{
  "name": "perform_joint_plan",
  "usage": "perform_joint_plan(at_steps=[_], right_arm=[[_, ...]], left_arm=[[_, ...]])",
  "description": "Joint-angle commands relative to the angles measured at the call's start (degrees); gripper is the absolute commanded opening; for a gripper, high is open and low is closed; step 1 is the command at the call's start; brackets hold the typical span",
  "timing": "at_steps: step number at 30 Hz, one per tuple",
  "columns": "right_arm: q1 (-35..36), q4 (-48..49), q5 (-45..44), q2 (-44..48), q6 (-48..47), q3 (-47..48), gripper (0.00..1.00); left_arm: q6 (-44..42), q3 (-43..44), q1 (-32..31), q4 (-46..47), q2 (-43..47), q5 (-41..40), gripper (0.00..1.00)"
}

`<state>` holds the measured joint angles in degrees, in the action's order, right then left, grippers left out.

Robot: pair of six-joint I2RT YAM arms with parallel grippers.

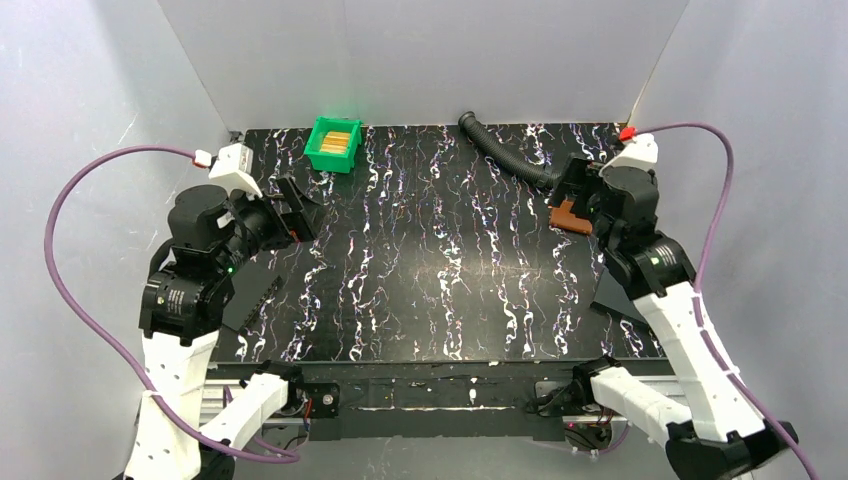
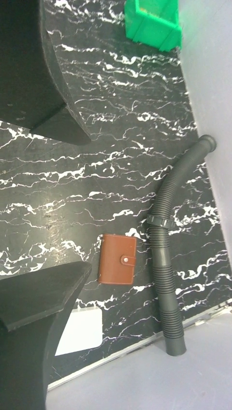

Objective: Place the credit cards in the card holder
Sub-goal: Pick up the card holder from the corner of the board.

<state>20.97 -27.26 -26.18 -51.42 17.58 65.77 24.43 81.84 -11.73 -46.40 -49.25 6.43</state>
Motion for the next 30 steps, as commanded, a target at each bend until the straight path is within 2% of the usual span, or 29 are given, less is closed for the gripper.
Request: perform_joint_plan(at_steps=[1, 6, 10, 16, 21, 25, 28, 30], right_arm=[[-0.14, -1.6, -0.65, -4.64, 0.75, 2.63, 1.0], [-0.15, 1.38, 2.25, -8.64, -4.4, 0.19, 1.0], [-2.06, 8.54, 3.03, -15.07, -6.12, -4.2, 1.0], [-16.69, 9.48, 19.48, -33.25, 1.94, -0.05, 1.0], [-25.44, 8.86, 21.73, -44.71, 1.96, 5.04, 0.99], [-29.54, 5.4, 26.61, -54.02, -0.38, 11.59, 0.87], [-30.51, 7.8, 27.12, -57.16, -1.39, 11.73, 0.86], [-30.68, 7.69, 29.83, -59.6, -1.85, 12.67, 0.75]], left_arm=[[-4.52, -1.4, 0.21, -0.67, 0.12, -1.46, 0.99], [-2.05, -2.01, 0.24, -2.78, -1.66, -3.06, 0.99], [0.53, -4.99, 0.17, -2.17, -2.26, 1.18, 0.99], [5.45, -13.55, 0.22, 1.8, 0.3, 10.05, 0.99], [8.18, -19.24, 0.21, 3.54, 2.93, 16.07, 0.99], [10.33, -22.8, 0.12, 5.37, 3.0, 20.47, 0.99], [11.32, -23.65, -0.26, 6.71, 2.52, 22.1, 0.99], [11.27, -23.52, -0.55, 6.99, 2.12, 22.05, 0.99]])
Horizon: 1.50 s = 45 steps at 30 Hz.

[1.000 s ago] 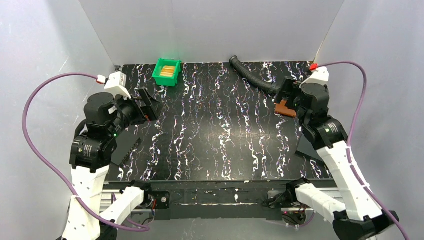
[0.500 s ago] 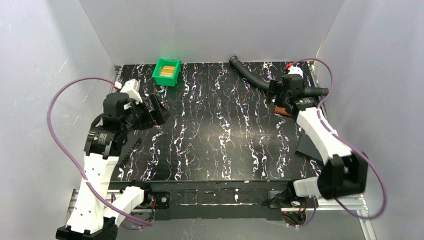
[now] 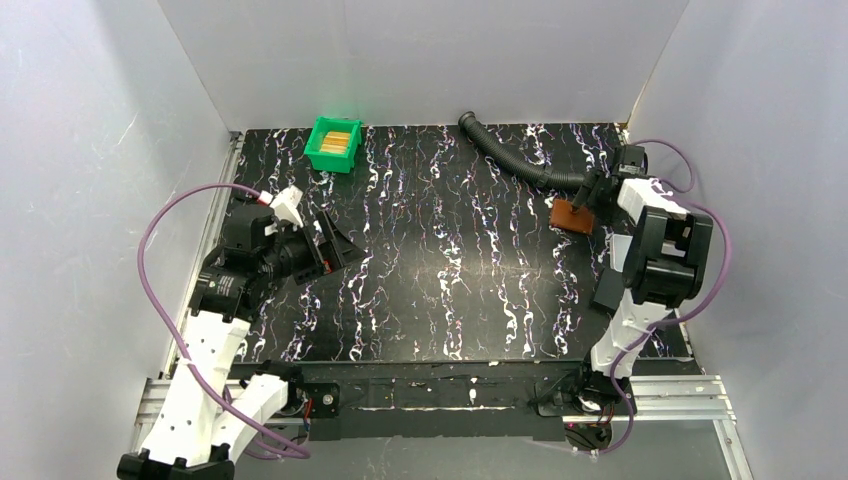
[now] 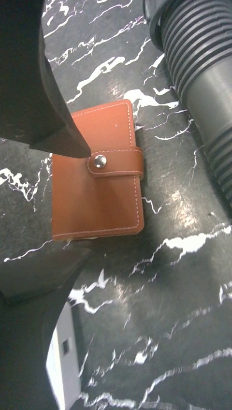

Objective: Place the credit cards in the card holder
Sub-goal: Pick up the card holder from the corner of the board.

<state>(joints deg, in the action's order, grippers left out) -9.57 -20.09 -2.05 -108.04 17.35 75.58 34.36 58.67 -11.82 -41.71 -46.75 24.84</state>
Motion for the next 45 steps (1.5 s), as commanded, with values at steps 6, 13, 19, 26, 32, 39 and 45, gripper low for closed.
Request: perform_joint_plan(at_steps=[6, 13, 19, 26, 32, 39, 45], right_arm=[[1.62, 3.76, 11.44, -0.37, 2.98, -3.51, 0.41], [18.78, 10.62, 16.91, 12.81, 6.74, -19.61, 0.42], [20.47, 10.24, 13.41, 20.74, 3.82, -24.3, 0.68], [22.15, 14.97, 15.57, 17.83, -7.15, -19.43, 0.79], [22.26, 19.07, 22.59, 5.4, -0.63, -13.41, 0.71], [22.4, 26.02, 27.56, -1.0, 1.77, -12.34, 0.61], [22.3, 31.93, 34.28, -4.88, 4.12, -13.19, 0.51]], left_arm=[[0.86, 0.99, -0.74, 2.53, -2.05, 3.11, 0.99], [1.87, 0.17, -2.07, 4.31, -3.96, 2.1, 0.99], [2.32, 0.45, -3.86, 4.44, -5.71, 1.07, 0.99], [4.36, -0.45, -6.7, 6.62, -8.14, -0.11, 0.99], [6.6, -0.68, -10.28, 8.42, -11.41, -0.14, 0.99], [9.06, -1.55, -14.03, 10.69, -14.29, -0.97, 0.99], [9.53, -0.77, -17.84, 11.73, -18.13, -2.94, 0.99]])
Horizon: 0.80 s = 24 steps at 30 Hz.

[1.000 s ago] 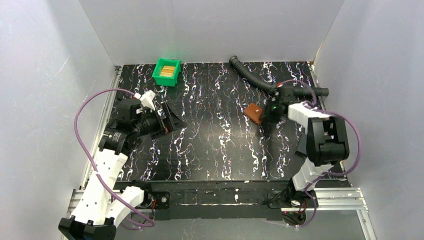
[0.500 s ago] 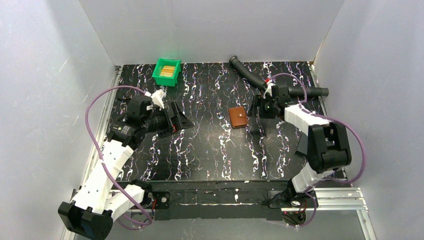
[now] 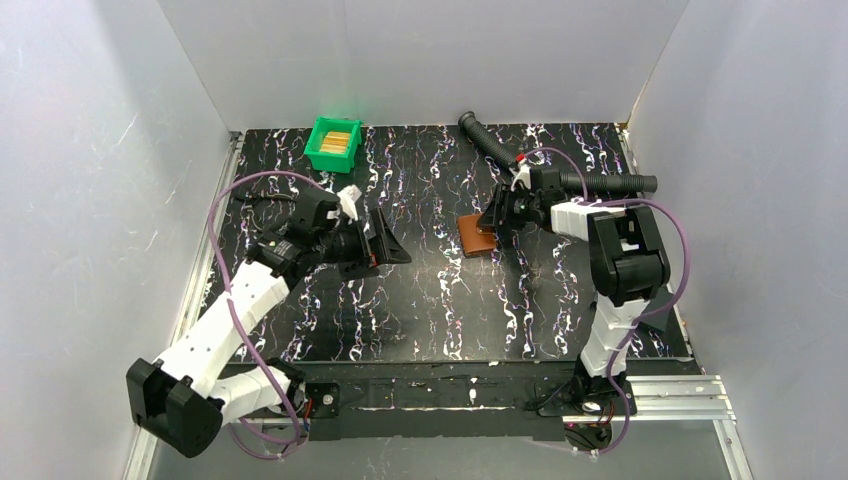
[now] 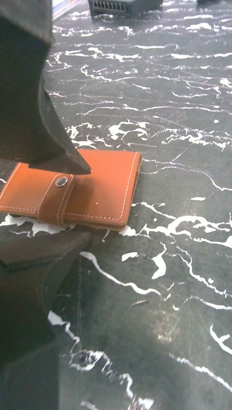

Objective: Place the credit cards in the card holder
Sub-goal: Pick up the card holder from the corner of the board.

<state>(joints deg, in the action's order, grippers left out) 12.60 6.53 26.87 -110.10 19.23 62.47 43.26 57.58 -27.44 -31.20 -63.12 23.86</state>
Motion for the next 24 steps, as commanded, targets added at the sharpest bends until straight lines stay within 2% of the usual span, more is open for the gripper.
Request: perform_joint_plan(at_steps=[1, 4, 6, 7, 10, 13, 15, 19, 24], right_arm=[[0.14, 6.48, 6.07, -3.27, 3.03, -0.54, 0.44], [0.14, 9.66, 7.54, -3.13, 5.87, -2.3, 0.21], [0.15, 12.24, 8.04, -0.96, 9.91, -4.35, 0.05], [0.14, 12.78, 8.14, 0.47, 12.73, -5.26, 0.02], [0.14, 18.33, 11.54, 5.73, 22.14, -9.6, 0.01], [0.33, 35.19, 16.43, 11.22, 35.44, -17.71, 0.01], [0.68, 41.73, 17.73, 13.37, 42.77, -20.22, 0.01], [4.08, 61.09, 16.95, 17.36, 60.6, -26.89, 0.01], [9.31, 74.02, 12.46, 18.91, 73.91, -29.59, 0.01]], left_arm=[[0.6, 0.45, -2.93, 1.54, -2.67, -2.19, 0.99], [2.08, -0.51, -3.86, 3.96, -4.61, -1.76, 0.99], [6.1, -4.45, -3.14, 10.85, -4.1, 0.49, 0.99], [8.32, -6.8, -2.69, 15.36, -3.61, 1.86, 0.99], [14.98, -12.46, -1.92, 26.45, -2.99, 3.76, 0.99], [22.65, -17.11, -1.74, 37.42, -3.88, 4.22, 0.99], [24.1, -18.05, -1.74, 40.03, -4.51, 3.89, 0.99], [24.78, -17.54, -1.81, 43.55, -7.12, 3.97, 1.0], [26.83, -19.39, -1.85, 49.9, -8.68, 4.62, 0.99]])
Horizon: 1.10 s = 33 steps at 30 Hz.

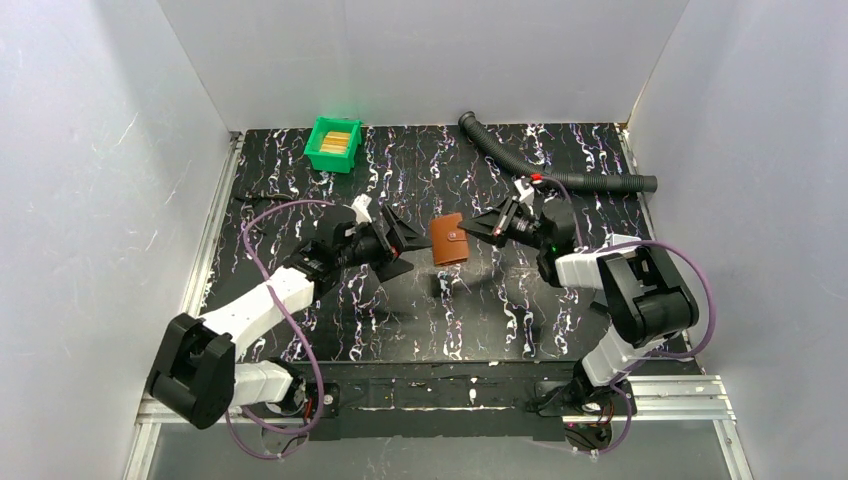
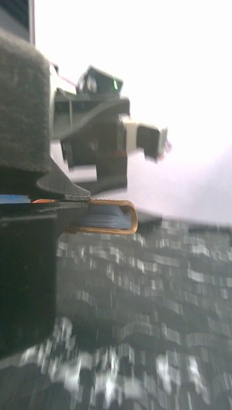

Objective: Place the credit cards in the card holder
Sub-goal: Pick up the card holder from the corner of the board.

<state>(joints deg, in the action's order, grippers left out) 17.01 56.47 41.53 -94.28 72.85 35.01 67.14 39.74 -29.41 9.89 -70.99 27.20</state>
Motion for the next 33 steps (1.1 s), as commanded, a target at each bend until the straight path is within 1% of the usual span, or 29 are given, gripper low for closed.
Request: perform_joint_plan(at_steps=[1, 5, 7, 10, 12, 16, 17, 18, 19, 20, 21, 22, 23, 24, 25, 26, 27, 28, 29, 31, 32, 33], right_arm=[[5.79, 25.65, -3.16, 3.33, 21.97, -2.39, 0.01], [8.58, 31.76, -5.62, 3.43, 28.84, -2.01, 0.01], [9.95, 32.04, -6.17, 3.62, 29.45, -1.6, 0.01], [11.03, 32.06, -6.87, 3.82, 29.49, -1.58, 0.01], [11.19, 32.02, -7.84, 4.47, 29.4, -2.29, 0.01], [11.56, 30.15, -8.43, 5.46, 28.68, -2.69, 0.01], [11.76, 29.09, -8.68, 5.83, 28.09, -2.81, 0.01], [12.0, 27.61, -8.81, 6.28, 27.25, -2.79, 0.01], [12.16, 25.74, -8.64, 6.85, 25.87, -2.63, 0.01], [12.24, 22.51, -7.73, 7.59, 23.11, -2.08, 0.03], [12.2, 16.41, -5.67, 8.47, 18.46, -0.59, 0.1], [12.07, 4.92, -3.24, 9.9, 10.23, 2.2, 0.24], [12.07, -12.98, -2.99, 11.86, -2.78, 6.8, 0.39], [12.45, -32.32, -6.98, 13.87, -15.81, 12.24, 0.52], [13.64, -51.47, -15.42, 16.04, -26.41, 17.78, 0.64], [15.67, -63.52, -25.57, 17.79, -33.16, 22.93, 0.7], [17.76, -70.22, -33.46, 19.02, -36.4, 26.4, 0.73], [19.54, -73.84, -38.96, 19.87, -37.92, 28.05, 0.75], [21.3, -76.05, -43.36, 20.24, -38.52, 30.0, 0.76], [25.44, -79.14, -47.91, 19.41, -38.52, 32.6, 0.77], [27.8, -80.51, -49.42, 18.35, -38.24, 34.02, 0.73], [29.57, -81.88, -51.26, 17.19, -37.62, 35.41, 0.65]], left_arm=[[3.17, -1.92, 0.1, 9.94, -0.71, 1.36, 0.99], [4.17, -2.56, 0.14, 12.71, 0.07, 2.17, 1.0], [4.77, -2.65, 0.06, 14.52, 1.08, 2.74, 0.93], [5.27, -2.68, 0.05, 16.33, 3.26, 3.02, 0.78], [5.32, -3.42, 0.05, 16.74, 5.64, 2.52, 0.64], [6.15, -4.48, 0.05, 17.28, 8.62, 2.31, 0.54], [6.32, -4.42, 0.05, 17.56, 8.86, 2.71, 0.5], [6.37, -4.2, 0.05, 17.68, 9.03, 3.09, 0.41], [6.16, -3.89, 0.05, 17.73, 9.24, 3.35, 0.3], [5.66, -3.45, 0.05, 17.76, 9.51, 3.5, 0.2], [4.8, -3.1, 0.05, 17.49, 9.82, 3.4, 0.11], [3.8, -2.73, 0.05, 16.34, 10.22, 2.98, 0.02], [2.33, -2.1, 0.05, 13.45, 10.63, 2.15, 0.0], [-0.13, -1.12, 0.03, 8.94, 11.0, 0.95, 0.0], [-2.96, 0.44, -0.09, 3.12, 11.31, -0.72, 0.0], [-6.35, 2.3, -0.39, -3.09, 11.57, -2.9, 0.0], [-9.89, 4.37, -0.86, -9.3, 11.81, -5.78, 0.0], [-13.06, 6.39, -1.64, -14.93, 12.1, -9.41, 0.0], [-16.01, 8.12, -2.65, -19.52, 12.37, -13.59, 0.0], [-19.71, 10.27, -4.3, -24.53, 12.79, -18.32, 0.0], [-20.8, 10.93, -4.82, -25.97, 12.99, -19.97, 0.0], [-21.46, 11.53, -5.25, -27.19, 13.3, -21.46, 0.0]])
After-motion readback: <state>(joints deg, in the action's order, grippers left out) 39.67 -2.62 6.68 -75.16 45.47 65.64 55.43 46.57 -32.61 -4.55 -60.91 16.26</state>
